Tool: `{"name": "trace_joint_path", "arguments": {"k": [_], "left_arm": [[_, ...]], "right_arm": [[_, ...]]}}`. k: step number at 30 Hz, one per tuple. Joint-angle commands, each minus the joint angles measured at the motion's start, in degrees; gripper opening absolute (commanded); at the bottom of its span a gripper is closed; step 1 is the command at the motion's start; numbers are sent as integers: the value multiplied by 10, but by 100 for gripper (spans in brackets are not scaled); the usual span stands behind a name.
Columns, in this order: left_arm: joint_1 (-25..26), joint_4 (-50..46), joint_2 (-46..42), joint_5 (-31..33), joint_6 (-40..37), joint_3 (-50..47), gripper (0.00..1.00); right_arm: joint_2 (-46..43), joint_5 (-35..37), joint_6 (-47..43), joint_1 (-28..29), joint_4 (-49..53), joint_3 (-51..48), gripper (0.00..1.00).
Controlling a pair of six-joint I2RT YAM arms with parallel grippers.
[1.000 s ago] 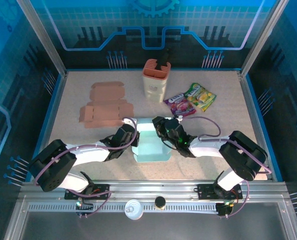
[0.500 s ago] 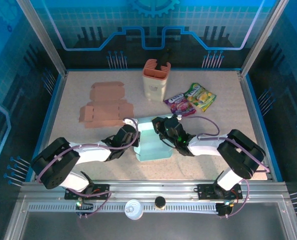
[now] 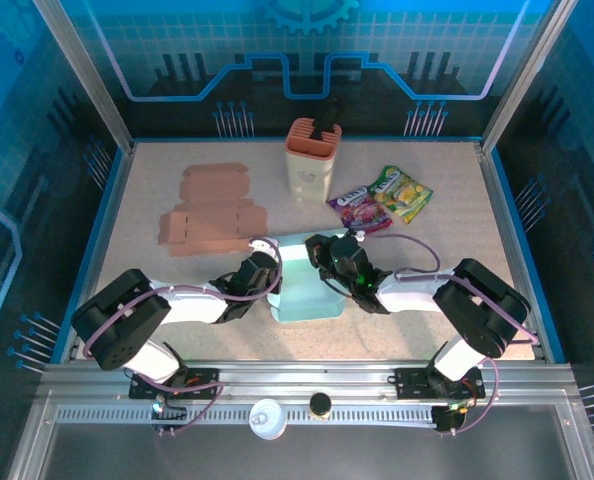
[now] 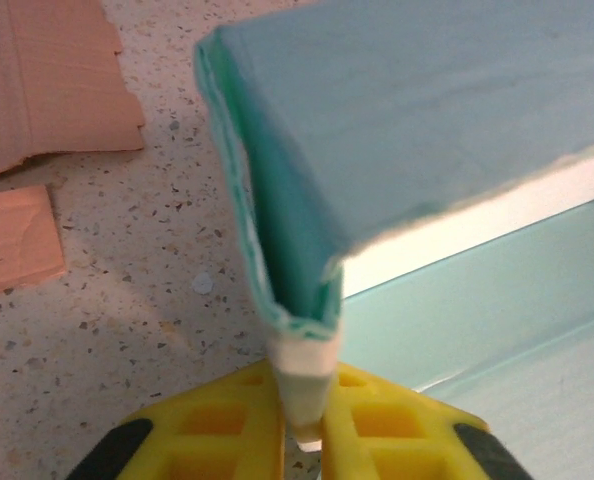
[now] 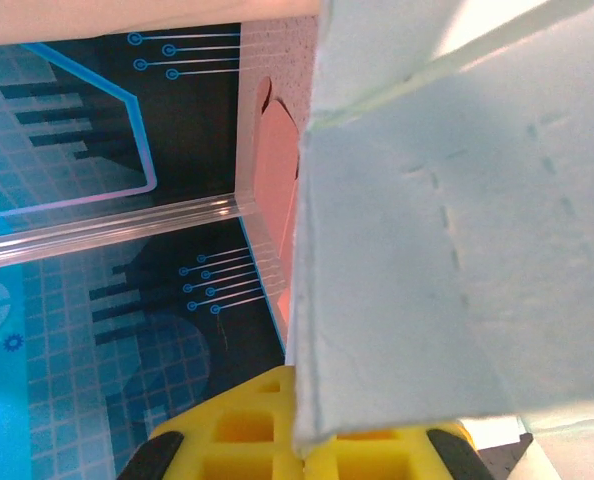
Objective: Fold the paper box
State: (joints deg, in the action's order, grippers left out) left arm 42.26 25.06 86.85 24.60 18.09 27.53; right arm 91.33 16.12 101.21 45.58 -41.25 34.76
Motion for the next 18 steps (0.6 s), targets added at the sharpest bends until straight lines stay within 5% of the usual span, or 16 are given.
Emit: {"name": "trace_joint_path", "arguments": {"k": [1,8,13,18], "left_arm": [[11,11,6,24,3,11,9],[19,-25,9,65,31,27,0],[17,-34,-7,59,46,19,0],[-21,-33,-58,-39,47,5,0]], "right_arm": [[9,7,5,3,0,-9,0],[-1,3,-3,10,6,-13,0],[-87,-20,-111,1,72,-10,44],[-268,-74,-348,-51,276,32,68]]}}
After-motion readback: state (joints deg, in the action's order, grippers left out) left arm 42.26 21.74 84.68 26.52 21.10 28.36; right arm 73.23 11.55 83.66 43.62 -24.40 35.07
